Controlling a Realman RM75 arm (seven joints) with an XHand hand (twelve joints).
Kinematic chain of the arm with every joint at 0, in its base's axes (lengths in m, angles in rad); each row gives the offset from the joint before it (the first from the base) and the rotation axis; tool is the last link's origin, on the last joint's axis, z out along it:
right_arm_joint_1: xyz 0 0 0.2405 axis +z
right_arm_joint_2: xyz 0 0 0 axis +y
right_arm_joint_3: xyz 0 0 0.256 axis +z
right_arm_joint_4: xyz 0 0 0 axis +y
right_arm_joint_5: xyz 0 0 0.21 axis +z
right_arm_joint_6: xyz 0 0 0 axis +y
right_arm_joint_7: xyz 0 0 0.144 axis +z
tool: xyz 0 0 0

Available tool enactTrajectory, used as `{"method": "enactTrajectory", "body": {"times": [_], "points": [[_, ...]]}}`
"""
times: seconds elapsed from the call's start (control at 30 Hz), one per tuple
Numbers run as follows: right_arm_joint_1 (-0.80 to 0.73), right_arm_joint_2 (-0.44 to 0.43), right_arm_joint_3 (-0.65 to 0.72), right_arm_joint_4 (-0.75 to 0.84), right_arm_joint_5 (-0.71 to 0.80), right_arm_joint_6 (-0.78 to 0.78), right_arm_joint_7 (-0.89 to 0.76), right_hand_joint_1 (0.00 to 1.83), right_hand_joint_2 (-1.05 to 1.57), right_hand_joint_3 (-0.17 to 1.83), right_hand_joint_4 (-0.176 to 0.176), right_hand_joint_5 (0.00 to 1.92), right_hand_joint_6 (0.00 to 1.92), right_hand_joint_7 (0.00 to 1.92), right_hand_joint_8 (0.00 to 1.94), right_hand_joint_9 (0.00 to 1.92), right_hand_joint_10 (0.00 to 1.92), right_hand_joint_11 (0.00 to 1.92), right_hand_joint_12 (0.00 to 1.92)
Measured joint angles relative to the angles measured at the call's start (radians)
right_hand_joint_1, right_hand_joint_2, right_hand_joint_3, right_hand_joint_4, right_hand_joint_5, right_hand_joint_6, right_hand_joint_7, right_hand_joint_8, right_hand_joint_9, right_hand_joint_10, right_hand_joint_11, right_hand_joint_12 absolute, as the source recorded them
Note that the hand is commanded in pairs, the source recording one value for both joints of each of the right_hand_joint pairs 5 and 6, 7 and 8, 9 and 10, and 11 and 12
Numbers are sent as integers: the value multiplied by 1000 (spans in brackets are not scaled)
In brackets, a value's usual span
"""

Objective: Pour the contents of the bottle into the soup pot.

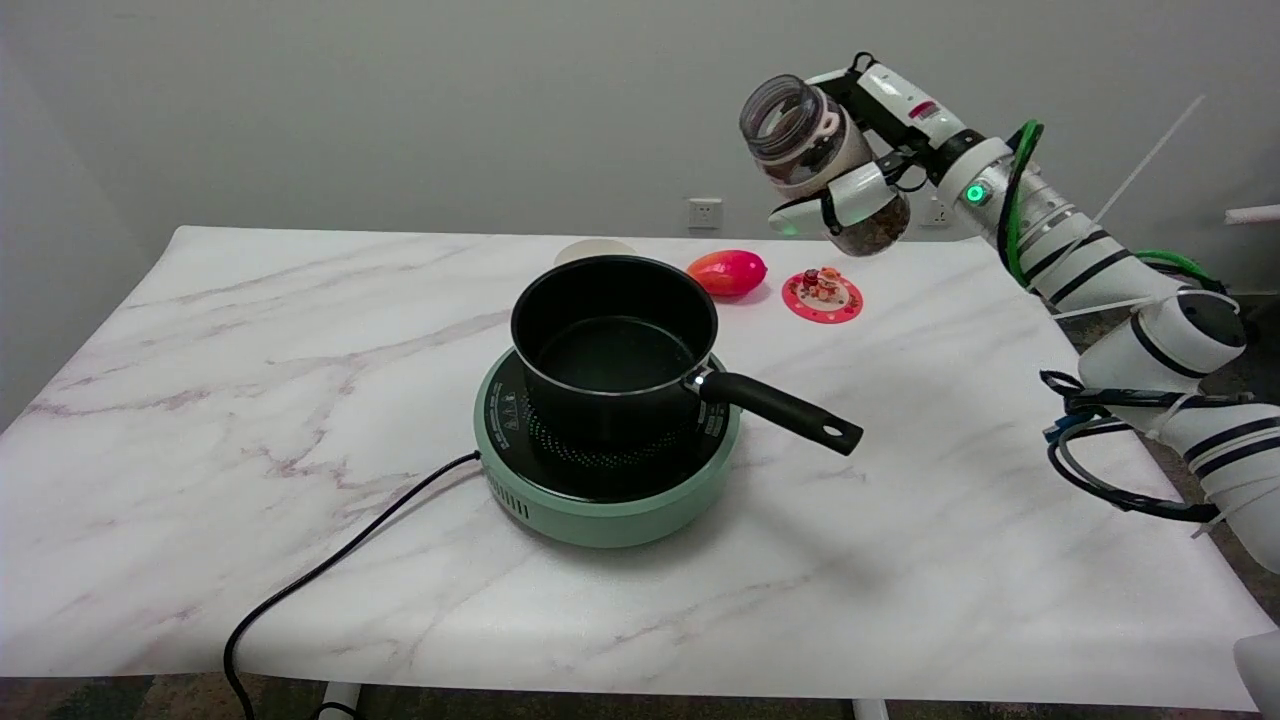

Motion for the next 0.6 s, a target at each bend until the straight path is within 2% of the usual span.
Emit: {"method": "enactTrajectory", "body": {"times": [0.6], "points": [[6, 3, -66, 163, -376, -55, -57, 1426, 1033, 536, 0, 1786, 1786, 1721, 1721, 1352, 1352, 1194, 1194]]}}
